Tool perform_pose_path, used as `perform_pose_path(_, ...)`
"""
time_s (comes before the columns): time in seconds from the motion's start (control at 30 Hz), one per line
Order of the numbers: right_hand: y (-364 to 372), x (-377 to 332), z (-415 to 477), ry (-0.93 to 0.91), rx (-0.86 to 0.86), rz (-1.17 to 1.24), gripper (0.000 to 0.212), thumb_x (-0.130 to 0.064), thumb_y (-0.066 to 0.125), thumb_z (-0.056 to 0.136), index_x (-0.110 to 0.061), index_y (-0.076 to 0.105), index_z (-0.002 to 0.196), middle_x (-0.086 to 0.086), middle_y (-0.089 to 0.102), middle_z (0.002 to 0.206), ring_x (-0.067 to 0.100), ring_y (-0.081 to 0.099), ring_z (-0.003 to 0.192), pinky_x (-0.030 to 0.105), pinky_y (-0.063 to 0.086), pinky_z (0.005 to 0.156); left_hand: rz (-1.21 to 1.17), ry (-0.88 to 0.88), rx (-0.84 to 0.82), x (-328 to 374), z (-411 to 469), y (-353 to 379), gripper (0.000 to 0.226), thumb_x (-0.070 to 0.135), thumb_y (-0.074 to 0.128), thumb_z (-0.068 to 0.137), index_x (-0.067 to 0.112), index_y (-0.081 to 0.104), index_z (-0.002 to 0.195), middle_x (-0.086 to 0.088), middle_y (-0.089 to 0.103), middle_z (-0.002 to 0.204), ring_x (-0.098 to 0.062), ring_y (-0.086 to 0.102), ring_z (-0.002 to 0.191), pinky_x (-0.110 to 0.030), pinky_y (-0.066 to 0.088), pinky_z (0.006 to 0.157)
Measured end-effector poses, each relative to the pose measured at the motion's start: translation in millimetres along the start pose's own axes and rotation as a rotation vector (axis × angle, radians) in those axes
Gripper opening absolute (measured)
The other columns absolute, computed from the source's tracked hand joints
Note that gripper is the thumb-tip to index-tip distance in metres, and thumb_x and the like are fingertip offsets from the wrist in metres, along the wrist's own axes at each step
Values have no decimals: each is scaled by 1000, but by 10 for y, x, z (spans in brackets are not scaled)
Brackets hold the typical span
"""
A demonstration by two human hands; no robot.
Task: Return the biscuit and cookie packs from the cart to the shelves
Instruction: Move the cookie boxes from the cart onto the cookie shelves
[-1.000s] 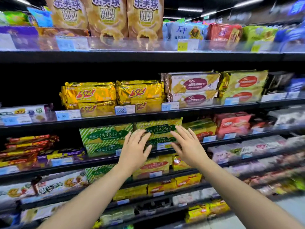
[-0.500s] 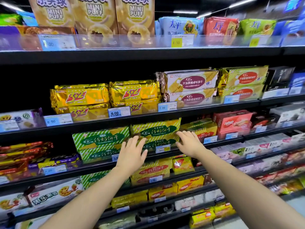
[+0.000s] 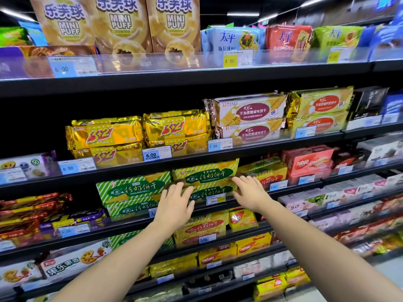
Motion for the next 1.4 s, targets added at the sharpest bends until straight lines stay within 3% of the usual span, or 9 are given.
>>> perform_pose_path(0.23,-44,32,-155,-33,-39,3,54,-35,44,103,-27,31,154,0,41,153,25,29,146,45,15,124,11,34,-8,182,72,-28,50,46,45,100,24,46,145,-5,46,142,-27,41,129,-45,39,106)
perform_pose_path(0.4,26,91,-247,-73,-75,12,55,-33,44,103,-29,29,156,3,27,164,25,18,153,44,10,125,-4,6,-19,311,-18,-35,48,43,47,100,22,49,143,-8,45,145,-29,39,134,-48,32,113)
perform_pose_path(0.53,110,106,-367,-144,-50,6,54,-30,46,102,-24,35,155,5,30,163,25,24,151,41,16,124,-15,-46,-15,434,-326,-10,46,41,49,99,21,54,139,-7,46,148,-29,37,139,-46,26,119)
perform_pose_path(0.83,863,-2,-726,-281,-209,-15,54,-29,48,99,-20,39,152,7,33,162,26,30,148,40,23,121,-14,-217,-186,577,-1232,558,50,44,45,98,22,49,143,-6,39,151,-27,31,142,-46,23,120)
perform_pose_path(1.07,1541,121,-482,-59,-398,-25,59,-44,45,98,-33,32,154,14,16,165,32,17,152,51,17,120,2,-230,-304,273,-1298,1188,55,46,40,102,25,35,152,-7,25,162,-28,18,151,-47,14,124)
perform_pose_path(1.23,1865,189,-208,53,-443,-24,59,-48,44,99,-33,29,153,14,34,154,38,31,143,51,30,115,-29,-211,-395,46,-1124,1656,62,47,39,102,29,21,159,-2,6,169,-25,4,155,-49,11,124)
perform_pose_path(1.4,2088,100,-132,55,-455,-7,61,-49,44,100,-31,27,156,16,38,152,39,35,140,50,34,114,-23,-187,-409,-34,-995,1884,64,47,39,102,28,19,159,-4,13,167,-27,12,153,-49,14,123)
Point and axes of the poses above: each hand's wrist, its own z-axis towards the middle knuckle, its own y-axis out of the palm, x = y × z, the point moved 7 cm from there along z, towards the middle knuckle
